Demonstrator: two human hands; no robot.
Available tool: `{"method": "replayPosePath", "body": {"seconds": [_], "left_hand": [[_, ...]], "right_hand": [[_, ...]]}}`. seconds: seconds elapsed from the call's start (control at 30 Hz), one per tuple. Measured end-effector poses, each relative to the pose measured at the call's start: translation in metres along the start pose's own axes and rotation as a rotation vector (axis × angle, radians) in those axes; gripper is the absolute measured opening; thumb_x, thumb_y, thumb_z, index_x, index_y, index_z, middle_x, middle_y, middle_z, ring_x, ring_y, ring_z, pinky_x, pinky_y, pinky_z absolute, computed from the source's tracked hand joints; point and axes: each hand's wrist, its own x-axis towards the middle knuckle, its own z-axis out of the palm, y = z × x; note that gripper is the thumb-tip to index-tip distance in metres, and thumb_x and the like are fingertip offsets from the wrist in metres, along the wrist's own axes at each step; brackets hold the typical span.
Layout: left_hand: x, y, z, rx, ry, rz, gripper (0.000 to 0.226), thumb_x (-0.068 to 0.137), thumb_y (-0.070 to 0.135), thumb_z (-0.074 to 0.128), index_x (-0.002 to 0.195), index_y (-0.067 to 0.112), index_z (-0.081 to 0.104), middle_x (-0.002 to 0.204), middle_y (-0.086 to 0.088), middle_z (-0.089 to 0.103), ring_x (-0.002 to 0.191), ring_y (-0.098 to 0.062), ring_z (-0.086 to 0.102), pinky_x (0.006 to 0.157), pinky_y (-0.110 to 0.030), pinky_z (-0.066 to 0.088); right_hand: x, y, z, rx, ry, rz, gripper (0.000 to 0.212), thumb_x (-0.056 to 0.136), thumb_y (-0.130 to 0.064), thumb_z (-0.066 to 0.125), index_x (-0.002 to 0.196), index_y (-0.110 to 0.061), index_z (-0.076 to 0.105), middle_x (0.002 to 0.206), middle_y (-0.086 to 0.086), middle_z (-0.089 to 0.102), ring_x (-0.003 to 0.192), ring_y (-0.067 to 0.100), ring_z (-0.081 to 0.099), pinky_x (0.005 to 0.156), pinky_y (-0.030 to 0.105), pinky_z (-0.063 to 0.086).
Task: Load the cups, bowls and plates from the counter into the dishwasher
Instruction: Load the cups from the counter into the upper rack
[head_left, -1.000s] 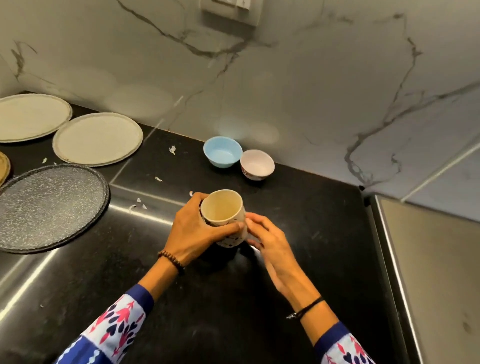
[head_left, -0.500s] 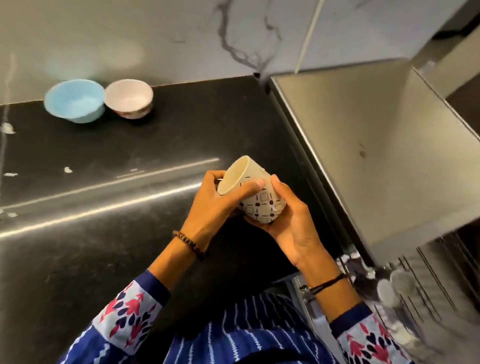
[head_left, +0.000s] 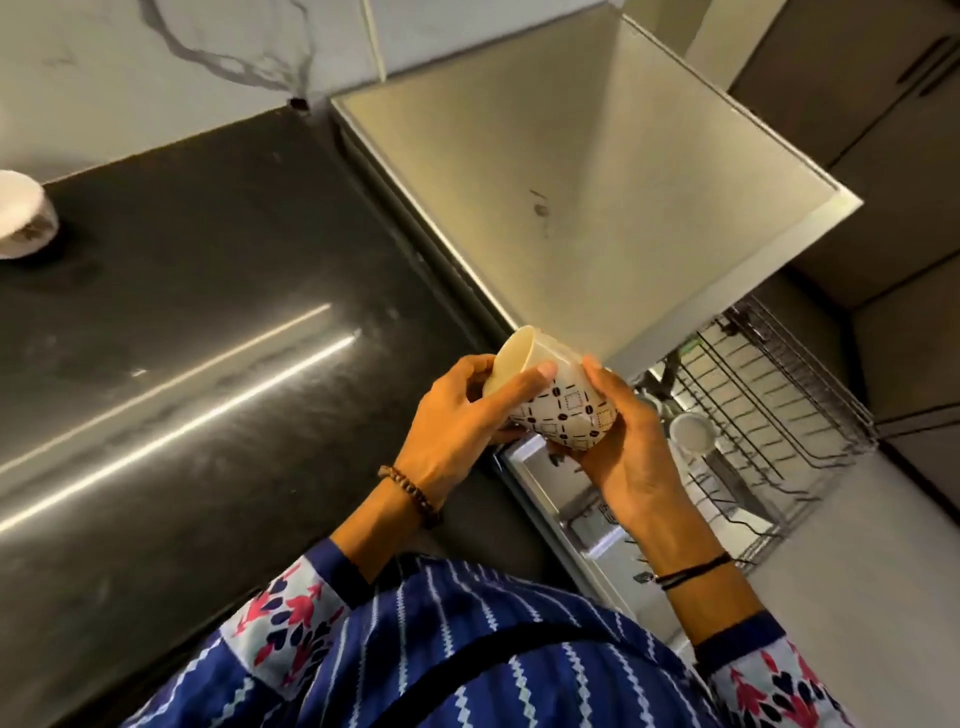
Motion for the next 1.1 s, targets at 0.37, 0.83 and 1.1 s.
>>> {"method": "replayPosePath", "body": {"seconds": [0.37,0.83,1.1], "left_hand": [[0.013,-0.065,0.156,0.160,-0.147,-0.069,0.059,0.076,0.057,0.069,0.127,0.031,0.052,0.117,0.008,0.063,0.099,-0.004,0.065,0.072,-0.017,0.056],[0.078,-0.201,0.218,0.448,-0.370,-0.196,0.041,0.086,0.068,0.048,0.115,0.042,0.062,0.109,0.016,0.068,0.103,0.003,0.060,0.088,-0.019,0.047],[0.098,-0.262,0.211,1.178,-0.550,0.086,0.042,0.088,0.056,0.054,0.120,0.031,0.062,0.141,0.002,0.052,0.142,-0.006,0.026,0.117,-0.026,-0.012]], "right_hand": [[-0.013,-0.003,-0.178,0.020,0.086,0.093,0.064,0.066,-0.050,0.078,0.125,-0.027,0.064,0.124,0.019,0.064,0.113,0.041,0.063,0.086,0.055,0.056],[0.031,0.063,-0.307,-0.237,0.265,0.225,0.062,0.066,-0.027,0.085,0.121,-0.027,0.057,0.126,0.004,0.061,0.107,0.025,0.066,0.066,0.033,0.061],[0.064,0.087,-0.356,-0.875,0.443,0.019,0.074,0.065,-0.028,0.092,0.126,-0.022,0.051,0.133,0.006,0.049,0.119,0.024,0.049,0.081,0.037,0.057]]}}
